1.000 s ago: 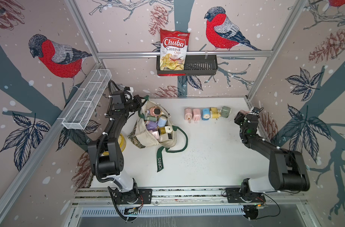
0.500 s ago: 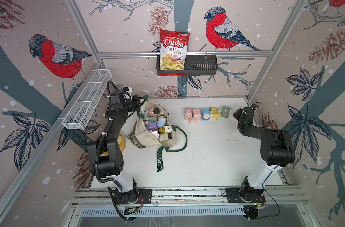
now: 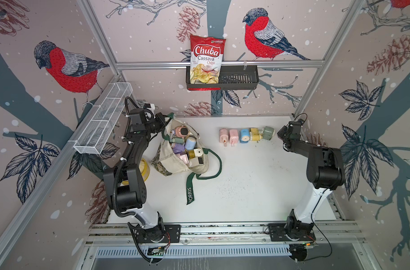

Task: Take out the pencil sharpeners from the tote bags
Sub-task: Place the pencil sharpener at the center of the board.

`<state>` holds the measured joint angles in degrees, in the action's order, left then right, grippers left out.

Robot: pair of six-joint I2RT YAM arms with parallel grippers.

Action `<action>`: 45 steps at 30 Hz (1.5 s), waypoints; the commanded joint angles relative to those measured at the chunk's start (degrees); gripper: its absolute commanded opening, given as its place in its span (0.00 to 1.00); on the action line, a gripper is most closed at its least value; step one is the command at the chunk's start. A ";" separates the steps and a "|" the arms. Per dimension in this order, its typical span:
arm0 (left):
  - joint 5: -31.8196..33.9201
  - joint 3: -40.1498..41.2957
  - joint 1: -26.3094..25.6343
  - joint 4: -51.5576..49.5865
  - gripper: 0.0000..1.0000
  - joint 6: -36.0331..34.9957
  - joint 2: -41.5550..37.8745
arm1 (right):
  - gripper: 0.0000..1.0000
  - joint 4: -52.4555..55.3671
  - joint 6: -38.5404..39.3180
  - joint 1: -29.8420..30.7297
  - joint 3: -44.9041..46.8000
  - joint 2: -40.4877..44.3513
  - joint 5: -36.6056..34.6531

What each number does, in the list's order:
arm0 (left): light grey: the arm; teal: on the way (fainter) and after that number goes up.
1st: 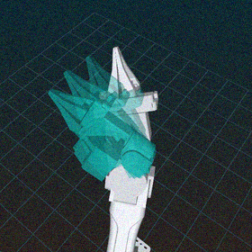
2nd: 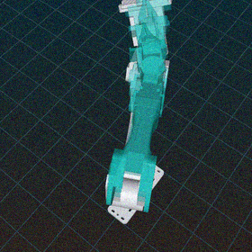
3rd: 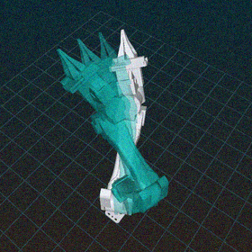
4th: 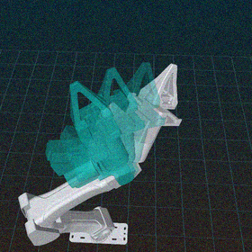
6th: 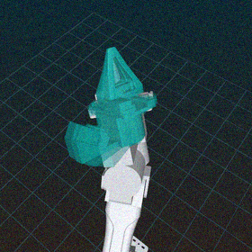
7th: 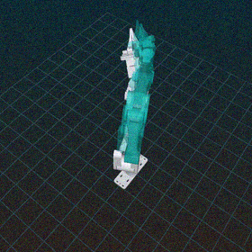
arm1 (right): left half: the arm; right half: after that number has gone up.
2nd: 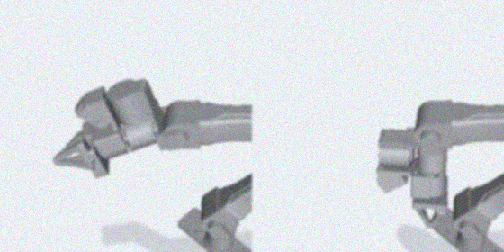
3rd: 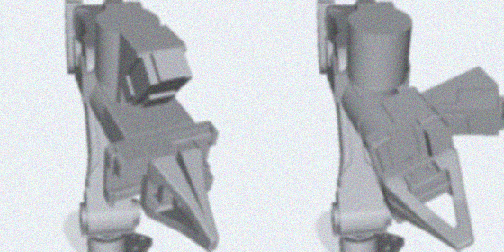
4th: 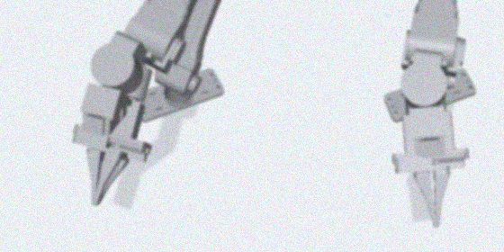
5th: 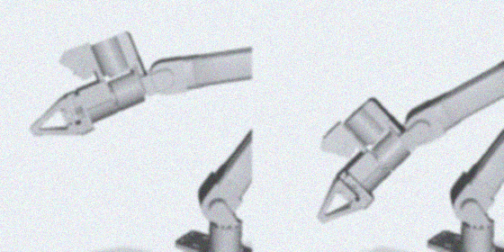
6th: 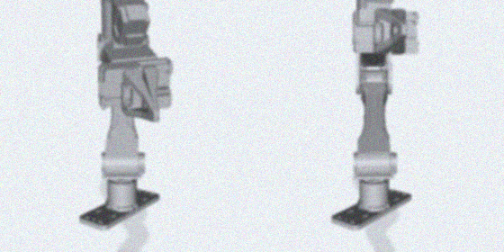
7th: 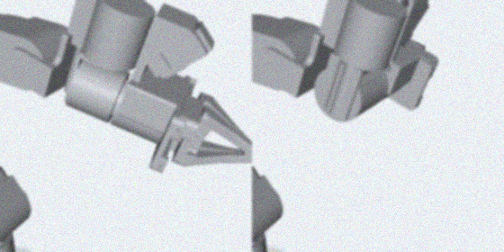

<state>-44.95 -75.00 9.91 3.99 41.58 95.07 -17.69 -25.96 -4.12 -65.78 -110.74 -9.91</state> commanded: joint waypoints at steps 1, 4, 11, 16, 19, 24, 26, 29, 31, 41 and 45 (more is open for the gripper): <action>-2.86 -0.22 0.20 11.57 0.00 0.78 -0.81 | 0.35 1.58 3.78 -0.01 -1.41 -0.90 0.53; -2.90 -0.22 0.20 11.61 0.00 0.78 -0.85 | 0.36 4.10 5.36 0.07 -3.49 -2.24 0.66; -3.02 -0.21 0.20 11.62 0.00 0.87 -0.76 | 0.40 6.19 6.98 0.67 -5.19 -4.64 0.63; -3.04 -0.17 0.20 11.63 0.00 0.87 -0.76 | 0.44 6.91 6.93 0.78 -5.44 -5.87 0.83; -3.04 -0.17 0.20 11.64 0.00 0.87 -0.76 | 0.47 7.49 7.04 0.78 -5.76 -6.14 0.62; -3.13 -0.27 0.20 11.61 0.00 0.87 -0.76 | 0.57 8.69 7.07 0.82 -6.24 -5.67 0.42; -3.13 -0.25 0.20 11.60 0.00 0.87 -0.76 | 0.60 8.94 7.07 0.87 -6.29 -5.21 0.42; -3.04 -0.26 0.20 11.56 0.00 0.82 -0.76 | 0.67 9.37 6.90 1.03 -6.30 -4.43 -0.27; -3.04 -0.31 0.19 11.56 0.00 0.87 -0.77 | 0.69 9.97 7.02 1.11 -6.59 -4.09 -0.20; -3.04 -0.28 0.20 11.56 0.00 0.87 -0.83 | 0.73 11.60 7.13 1.69 -7.11 -2.35 -0.74; -3.04 -0.30 0.15 11.57 0.00 0.95 -0.77 | 0.77 11.67 6.72 1.86 -6.02 0.40 -1.95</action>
<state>-44.99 -74.70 9.96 4.78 42.00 95.07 -6.28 -19.42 -2.55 -72.18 -112.07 -10.48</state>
